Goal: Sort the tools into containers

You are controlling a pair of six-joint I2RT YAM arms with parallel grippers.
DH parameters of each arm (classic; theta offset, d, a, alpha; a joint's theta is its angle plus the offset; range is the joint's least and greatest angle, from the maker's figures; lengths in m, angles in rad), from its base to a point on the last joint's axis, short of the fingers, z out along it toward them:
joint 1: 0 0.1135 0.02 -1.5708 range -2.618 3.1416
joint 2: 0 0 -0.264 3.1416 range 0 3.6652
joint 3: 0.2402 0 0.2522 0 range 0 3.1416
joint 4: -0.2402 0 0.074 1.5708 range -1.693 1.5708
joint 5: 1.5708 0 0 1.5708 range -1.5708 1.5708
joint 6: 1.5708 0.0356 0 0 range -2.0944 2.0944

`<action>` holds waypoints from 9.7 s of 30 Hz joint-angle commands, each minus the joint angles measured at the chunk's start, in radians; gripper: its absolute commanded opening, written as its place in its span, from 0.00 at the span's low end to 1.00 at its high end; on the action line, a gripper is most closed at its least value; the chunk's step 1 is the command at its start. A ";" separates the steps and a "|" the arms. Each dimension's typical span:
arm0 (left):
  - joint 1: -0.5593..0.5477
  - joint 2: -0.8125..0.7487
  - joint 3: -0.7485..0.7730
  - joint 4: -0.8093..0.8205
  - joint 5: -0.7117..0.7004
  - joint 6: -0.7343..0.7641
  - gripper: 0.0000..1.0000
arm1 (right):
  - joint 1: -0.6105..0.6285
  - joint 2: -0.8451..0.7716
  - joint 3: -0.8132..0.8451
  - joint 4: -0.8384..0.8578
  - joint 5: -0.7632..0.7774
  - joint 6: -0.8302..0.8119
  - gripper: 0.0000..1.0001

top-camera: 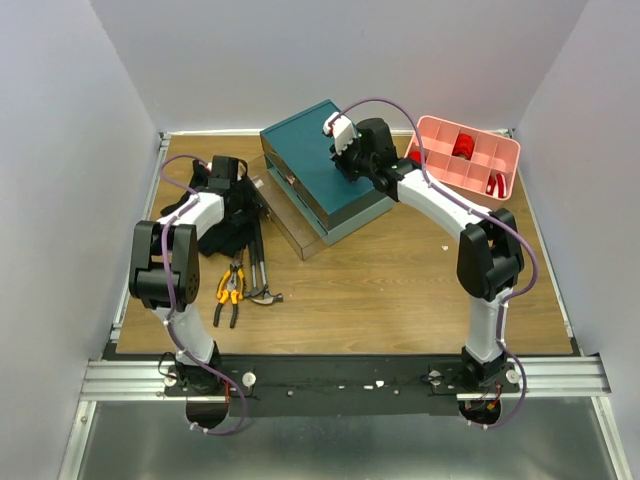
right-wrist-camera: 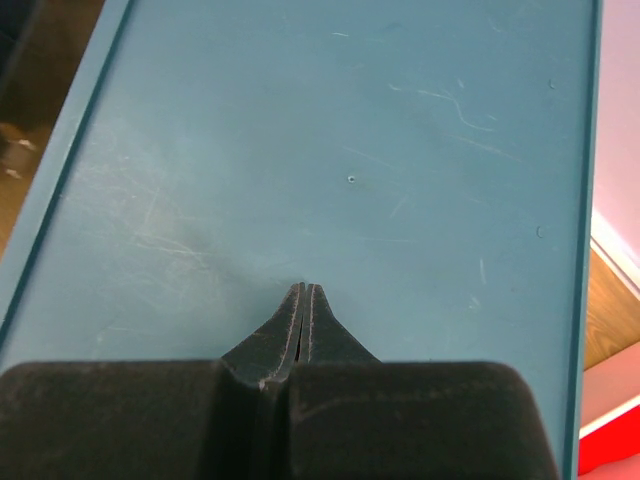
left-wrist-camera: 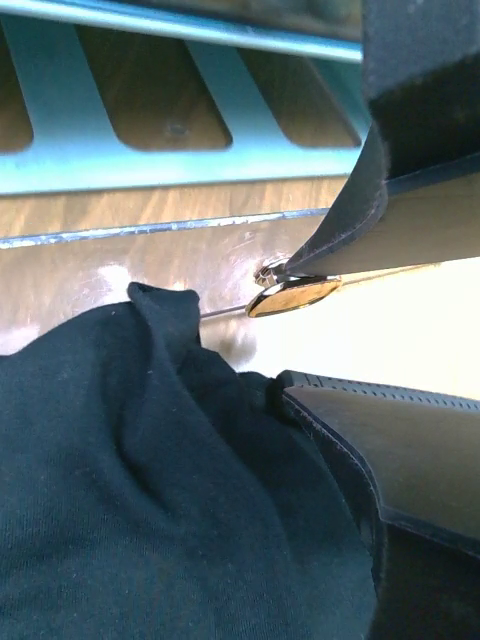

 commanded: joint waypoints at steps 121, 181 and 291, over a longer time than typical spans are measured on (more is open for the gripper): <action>0.181 -0.535 -0.209 -0.630 0.143 1.118 0.69 | -0.008 -0.037 -0.203 -0.071 0.106 -0.097 0.66; 0.082 -0.346 0.065 -0.207 0.533 0.636 0.00 | 0.013 -0.051 -0.234 -0.057 0.103 -0.111 0.66; 0.030 -0.250 -0.145 -0.566 0.095 0.551 0.55 | 0.070 -0.160 -0.404 -0.045 0.055 -0.150 0.18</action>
